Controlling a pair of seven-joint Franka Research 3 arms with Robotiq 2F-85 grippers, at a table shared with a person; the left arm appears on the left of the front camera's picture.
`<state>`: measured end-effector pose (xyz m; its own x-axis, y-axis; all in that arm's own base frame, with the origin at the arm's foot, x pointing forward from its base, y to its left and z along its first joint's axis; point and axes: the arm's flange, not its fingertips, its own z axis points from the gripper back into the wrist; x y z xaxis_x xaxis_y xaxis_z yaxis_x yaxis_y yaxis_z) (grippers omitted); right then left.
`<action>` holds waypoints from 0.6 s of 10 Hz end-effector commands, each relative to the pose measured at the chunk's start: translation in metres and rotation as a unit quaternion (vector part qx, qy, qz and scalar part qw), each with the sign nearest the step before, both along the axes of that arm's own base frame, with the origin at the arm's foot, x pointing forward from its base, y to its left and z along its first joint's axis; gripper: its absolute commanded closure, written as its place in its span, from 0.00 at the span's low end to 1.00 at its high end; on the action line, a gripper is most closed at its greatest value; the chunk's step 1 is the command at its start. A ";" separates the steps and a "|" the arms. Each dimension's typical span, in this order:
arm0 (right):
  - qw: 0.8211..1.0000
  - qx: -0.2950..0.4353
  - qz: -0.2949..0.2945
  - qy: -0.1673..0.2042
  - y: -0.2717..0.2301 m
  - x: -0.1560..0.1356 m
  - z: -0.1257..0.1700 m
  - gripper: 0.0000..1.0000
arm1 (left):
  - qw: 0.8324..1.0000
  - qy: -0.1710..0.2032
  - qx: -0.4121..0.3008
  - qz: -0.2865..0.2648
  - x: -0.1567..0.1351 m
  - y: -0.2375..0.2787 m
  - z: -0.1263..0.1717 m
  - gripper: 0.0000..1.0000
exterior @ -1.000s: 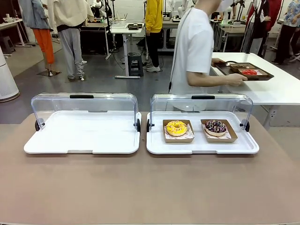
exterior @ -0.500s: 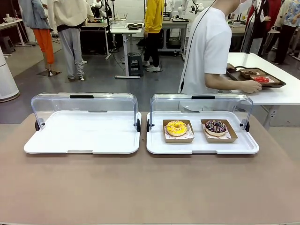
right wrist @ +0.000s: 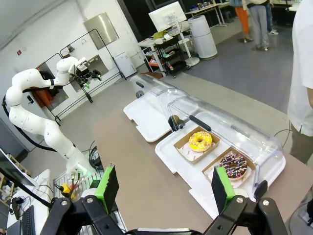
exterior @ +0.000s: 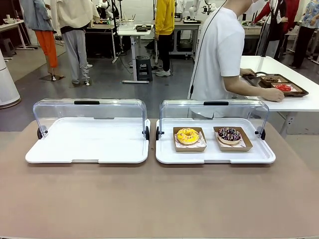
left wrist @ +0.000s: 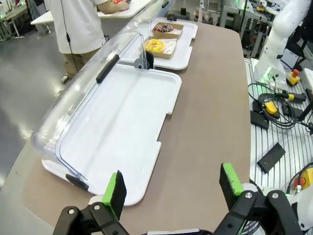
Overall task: Provide the desired donut to the person.
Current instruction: Place the picked Paper togo box onto the Handle tray extended by the person.
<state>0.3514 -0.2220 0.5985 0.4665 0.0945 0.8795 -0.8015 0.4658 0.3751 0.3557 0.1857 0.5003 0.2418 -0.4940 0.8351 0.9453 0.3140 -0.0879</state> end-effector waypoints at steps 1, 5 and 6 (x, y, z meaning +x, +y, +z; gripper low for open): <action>1.000 0.002 0.000 -0.002 0.001 0.001 0.001 0.00 | 1.000 -0.003 -0.007 0.005 0.000 0.000 -0.001 0.00; 1.000 0.002 0.000 -0.002 0.001 0.001 0.001 0.00 | 1.000 -0.003 -0.007 0.005 0.000 0.000 -0.001 0.00; 1.000 0.002 0.000 -0.002 0.001 0.001 0.001 0.00 | 1.000 -0.003 -0.007 0.005 0.000 0.000 -0.001 0.00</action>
<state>0.3514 -0.2220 0.5985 0.4665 0.0945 0.8795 -0.8015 0.4658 0.3751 0.3557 0.1859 0.5001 0.2425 -0.4938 0.8351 0.9451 0.3145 -0.0884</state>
